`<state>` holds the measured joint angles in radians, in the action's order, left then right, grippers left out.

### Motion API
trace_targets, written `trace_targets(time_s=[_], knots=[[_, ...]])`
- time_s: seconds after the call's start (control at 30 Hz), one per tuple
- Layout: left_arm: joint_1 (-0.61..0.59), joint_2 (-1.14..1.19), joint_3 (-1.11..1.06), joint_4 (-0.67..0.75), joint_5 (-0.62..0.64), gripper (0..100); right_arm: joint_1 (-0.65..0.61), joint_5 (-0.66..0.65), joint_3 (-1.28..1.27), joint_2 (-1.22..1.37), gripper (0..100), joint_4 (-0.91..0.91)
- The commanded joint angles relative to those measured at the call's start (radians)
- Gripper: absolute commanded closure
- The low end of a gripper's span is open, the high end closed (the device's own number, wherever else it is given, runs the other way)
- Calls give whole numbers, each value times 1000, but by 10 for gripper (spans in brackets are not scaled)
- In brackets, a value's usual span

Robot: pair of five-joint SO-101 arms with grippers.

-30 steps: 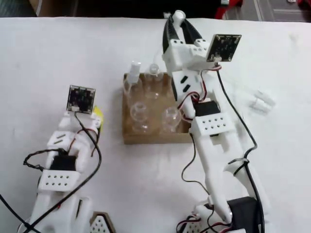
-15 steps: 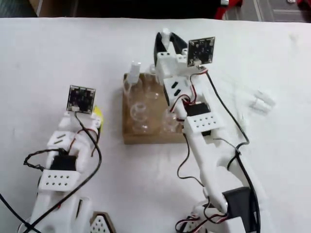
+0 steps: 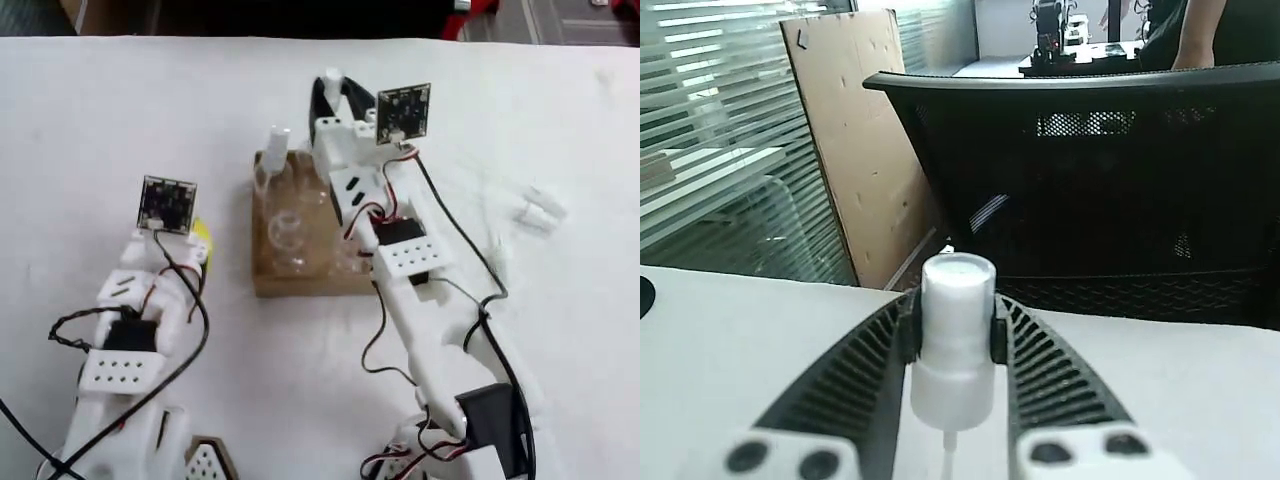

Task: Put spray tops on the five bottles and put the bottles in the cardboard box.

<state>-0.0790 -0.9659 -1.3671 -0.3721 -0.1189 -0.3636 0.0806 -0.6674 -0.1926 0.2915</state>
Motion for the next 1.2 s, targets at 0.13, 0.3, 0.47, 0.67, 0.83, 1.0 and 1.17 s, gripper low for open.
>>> trace_targets(time_s=[0.13, 0.3, 0.47, 0.67, 0.83, 1.0, 1.17], knots=[[4, 1, 14, 35, -12, 910, -10, -15, 3, 21, 984, 21], [4, 1, 14, 35, -12, 910, -7, -15, 8, 70, 984, 22], [4, 1, 14, 35, -12, 910, -10, -15, 8, 88, 984, 22], [4, 1, 14, 35, -12, 910, -13, -15, 6, 107, 981, 22], [4, 1, 14, 35, -12, 910, -15, -17, 3, 136, 890, 22], [4, 1, 14, 35, -12, 910, -15, -17, 3, 145, 861, 22], [4, 1, 14, 35, -12, 910, -16, -17, 2, 137, 862, 19]])
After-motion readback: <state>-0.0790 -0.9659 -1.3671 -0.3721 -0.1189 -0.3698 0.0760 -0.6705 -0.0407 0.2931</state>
